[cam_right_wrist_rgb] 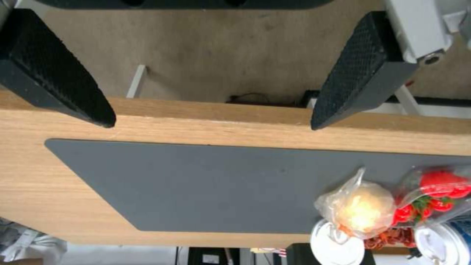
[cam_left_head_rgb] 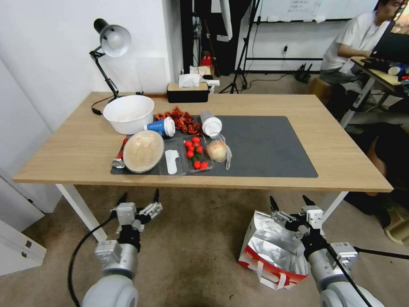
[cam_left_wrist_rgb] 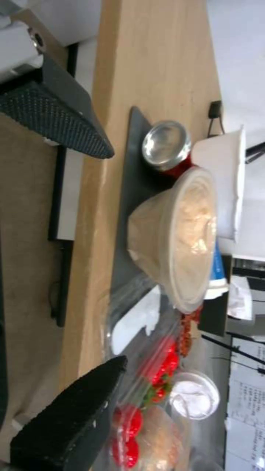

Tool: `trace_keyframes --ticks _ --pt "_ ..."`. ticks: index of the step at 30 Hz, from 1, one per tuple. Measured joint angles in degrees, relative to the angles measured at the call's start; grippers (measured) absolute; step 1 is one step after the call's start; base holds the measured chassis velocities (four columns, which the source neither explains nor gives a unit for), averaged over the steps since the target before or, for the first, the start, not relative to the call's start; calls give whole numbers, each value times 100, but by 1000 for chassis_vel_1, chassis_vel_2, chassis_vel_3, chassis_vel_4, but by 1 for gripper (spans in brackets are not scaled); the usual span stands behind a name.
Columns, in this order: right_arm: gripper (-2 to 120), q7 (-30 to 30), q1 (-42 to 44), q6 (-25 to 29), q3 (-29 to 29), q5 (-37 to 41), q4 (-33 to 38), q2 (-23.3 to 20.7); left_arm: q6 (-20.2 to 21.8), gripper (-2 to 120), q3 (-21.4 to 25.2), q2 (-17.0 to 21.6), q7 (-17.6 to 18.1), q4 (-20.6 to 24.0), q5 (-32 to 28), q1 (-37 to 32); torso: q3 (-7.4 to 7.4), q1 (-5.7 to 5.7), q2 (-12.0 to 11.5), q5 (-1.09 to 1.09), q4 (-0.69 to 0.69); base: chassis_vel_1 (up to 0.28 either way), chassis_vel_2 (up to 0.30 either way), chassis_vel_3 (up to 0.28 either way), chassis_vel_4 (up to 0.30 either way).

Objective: Pick up the food delivery bag from the floor and place it on the table.

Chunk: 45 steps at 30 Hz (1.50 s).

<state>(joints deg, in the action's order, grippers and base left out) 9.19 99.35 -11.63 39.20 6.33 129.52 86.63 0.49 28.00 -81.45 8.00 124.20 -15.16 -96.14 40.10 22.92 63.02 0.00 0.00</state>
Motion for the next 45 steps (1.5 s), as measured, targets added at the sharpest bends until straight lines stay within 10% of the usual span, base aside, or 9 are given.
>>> trace_keyframes --ticks 17,45 --pt "100 57 155 141 1 -47 30 -12 -342 100 105 -25 -277 132 -52 -154 -21 -17 -36 0 0 0 0 0 0" --pt "100 97 382 195 136 31 285 -22 -482 100 -12 -56 -343 128 53 -261 -471 -372 -843 0 0 0 0 0 0"
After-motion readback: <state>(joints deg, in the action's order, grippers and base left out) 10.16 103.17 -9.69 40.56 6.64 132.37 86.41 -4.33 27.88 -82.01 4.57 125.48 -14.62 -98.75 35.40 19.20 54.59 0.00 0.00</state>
